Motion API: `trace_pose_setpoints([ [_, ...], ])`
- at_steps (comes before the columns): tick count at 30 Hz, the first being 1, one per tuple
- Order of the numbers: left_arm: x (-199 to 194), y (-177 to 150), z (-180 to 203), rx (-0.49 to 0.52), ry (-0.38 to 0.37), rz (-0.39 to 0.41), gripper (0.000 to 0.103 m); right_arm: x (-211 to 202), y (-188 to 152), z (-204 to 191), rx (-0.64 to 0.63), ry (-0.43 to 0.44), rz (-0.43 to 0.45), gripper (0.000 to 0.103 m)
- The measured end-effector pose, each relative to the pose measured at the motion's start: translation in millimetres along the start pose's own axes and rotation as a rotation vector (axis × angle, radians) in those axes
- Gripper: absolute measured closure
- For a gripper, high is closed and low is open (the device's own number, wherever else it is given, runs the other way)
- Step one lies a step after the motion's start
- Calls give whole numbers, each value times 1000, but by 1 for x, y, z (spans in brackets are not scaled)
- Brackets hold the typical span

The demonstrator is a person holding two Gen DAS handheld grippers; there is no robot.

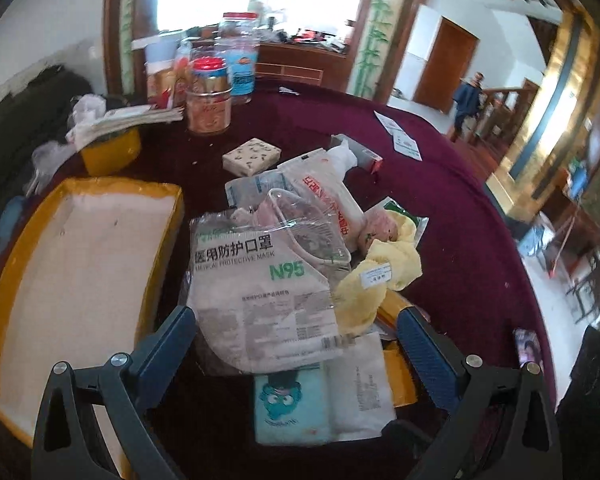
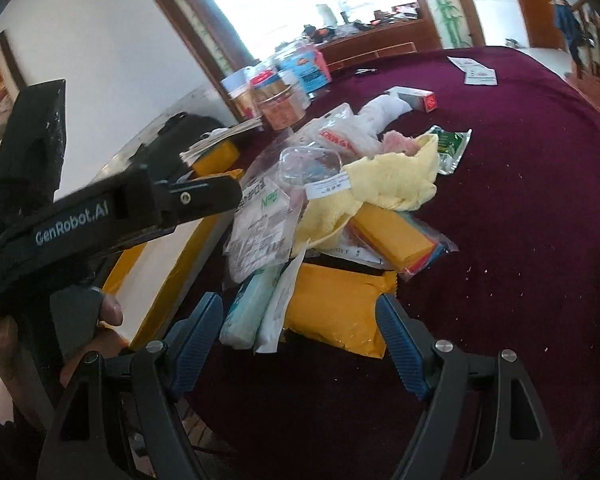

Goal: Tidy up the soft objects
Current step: 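Move the right gripper toward the clear face-mask bag in the pile, then close the right gripper on the clear face-mask bag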

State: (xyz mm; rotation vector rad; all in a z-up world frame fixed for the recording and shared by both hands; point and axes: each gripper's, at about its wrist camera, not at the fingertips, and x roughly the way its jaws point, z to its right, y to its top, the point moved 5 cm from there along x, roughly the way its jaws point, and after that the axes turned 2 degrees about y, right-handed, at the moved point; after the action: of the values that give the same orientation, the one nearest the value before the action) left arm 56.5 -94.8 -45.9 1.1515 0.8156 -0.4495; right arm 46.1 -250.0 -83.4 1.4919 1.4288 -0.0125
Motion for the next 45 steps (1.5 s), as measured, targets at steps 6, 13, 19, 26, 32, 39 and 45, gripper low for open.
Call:
trace_pose_setpoints([
  [6, -13, -11, -6, -108, -1, 12, 1, -1, -8, -1, -32, 16, -65, 24],
  [13, -22, -23, 0, -31, -4, -3, 1, -19, -16, -11, -54, 1, 9, 24],
  [19, -19, -30, -4, 16, -40, -52, 2, -22, -17, -4, -4, -40, 45, 25],
  [26, -20, -27, -30, 17, -46, -30, 2, -1, -7, -10, 35, -58, 9, 29],
  [32, -2, -3, -63, -19, -87, -44, 2, 41, -3, -21, -19, -154, -67, 42],
  [39, 29, 12, -69, -46, -276, -147, 2, 48, 4, -19, 4, -333, -32, 65],
  [45, 34, 14, -54, 73, -311, -212, 2, 36, -8, -21, 104, -359, 40, 76],
])
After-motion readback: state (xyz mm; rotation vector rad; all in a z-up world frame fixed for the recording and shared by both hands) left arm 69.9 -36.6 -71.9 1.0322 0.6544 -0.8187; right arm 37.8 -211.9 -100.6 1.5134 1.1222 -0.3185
